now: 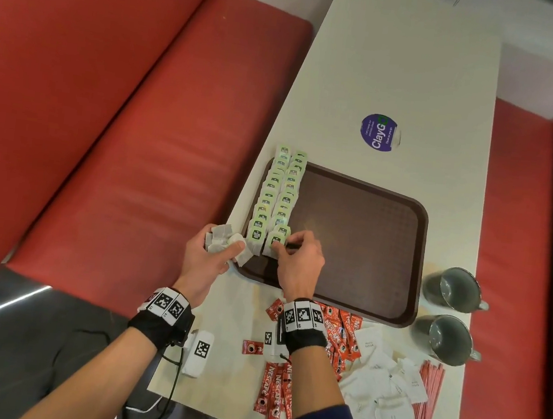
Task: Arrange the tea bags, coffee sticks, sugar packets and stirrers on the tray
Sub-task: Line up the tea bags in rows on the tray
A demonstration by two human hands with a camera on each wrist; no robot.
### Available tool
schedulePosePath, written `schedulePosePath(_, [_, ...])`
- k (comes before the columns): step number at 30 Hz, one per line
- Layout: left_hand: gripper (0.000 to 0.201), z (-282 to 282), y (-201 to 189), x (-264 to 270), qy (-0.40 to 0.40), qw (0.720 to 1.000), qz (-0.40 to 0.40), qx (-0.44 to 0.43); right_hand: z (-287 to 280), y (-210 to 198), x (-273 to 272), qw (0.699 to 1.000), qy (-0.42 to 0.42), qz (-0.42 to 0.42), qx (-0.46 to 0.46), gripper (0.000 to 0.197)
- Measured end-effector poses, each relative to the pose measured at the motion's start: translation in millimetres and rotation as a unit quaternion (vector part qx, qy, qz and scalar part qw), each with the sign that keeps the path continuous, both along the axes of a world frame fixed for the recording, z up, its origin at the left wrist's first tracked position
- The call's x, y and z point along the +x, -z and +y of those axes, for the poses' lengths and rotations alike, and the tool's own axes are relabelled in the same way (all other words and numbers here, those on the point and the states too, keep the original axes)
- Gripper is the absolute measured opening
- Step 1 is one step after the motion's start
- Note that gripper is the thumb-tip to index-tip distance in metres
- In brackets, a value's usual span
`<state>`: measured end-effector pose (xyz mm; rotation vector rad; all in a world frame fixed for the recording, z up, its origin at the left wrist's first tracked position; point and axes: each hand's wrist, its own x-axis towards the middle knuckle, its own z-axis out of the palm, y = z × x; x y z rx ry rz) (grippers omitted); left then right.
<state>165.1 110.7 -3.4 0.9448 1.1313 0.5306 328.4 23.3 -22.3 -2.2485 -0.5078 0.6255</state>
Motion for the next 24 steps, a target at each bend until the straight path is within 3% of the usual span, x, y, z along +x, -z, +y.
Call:
schedulePosePath(7, [0.025,0.9,-2.3,1.7,0.005,1.000,-0.006,0.003,3.8,-2.7,-3.8,1.000,-0.020,-0.016,0.004,0.025])
schedulePosePath(11, [0.023,1.8,-5.6,4.5,0.007,0.999,-0.036,0.000,-0.5,-21.9,-7.0,0.997,-0.014,-0.028,0.066,0.016])
schedulePosePath(14, [0.020,1.6,-6.6,6.4,0.015,0.998,-0.054,0.004,-6.6,-40.5,-18.0,0.987,-0.062,0.117,0.094,0.026])
schedulePosePath(18, [0.021,-0.9,-7.8,8.1,0.022,0.998,-0.066,0.005,-14.5,-40.1,-24.4,0.945,-0.034,0.292,0.140,0.031])
schedulePosePath(24, [0.031,-2.4,-8.3,3.9,0.000,0.997,-0.075,-0.013,-27.0,-42.3,-24.3,0.930,-0.003,0.323,0.175,0.025])
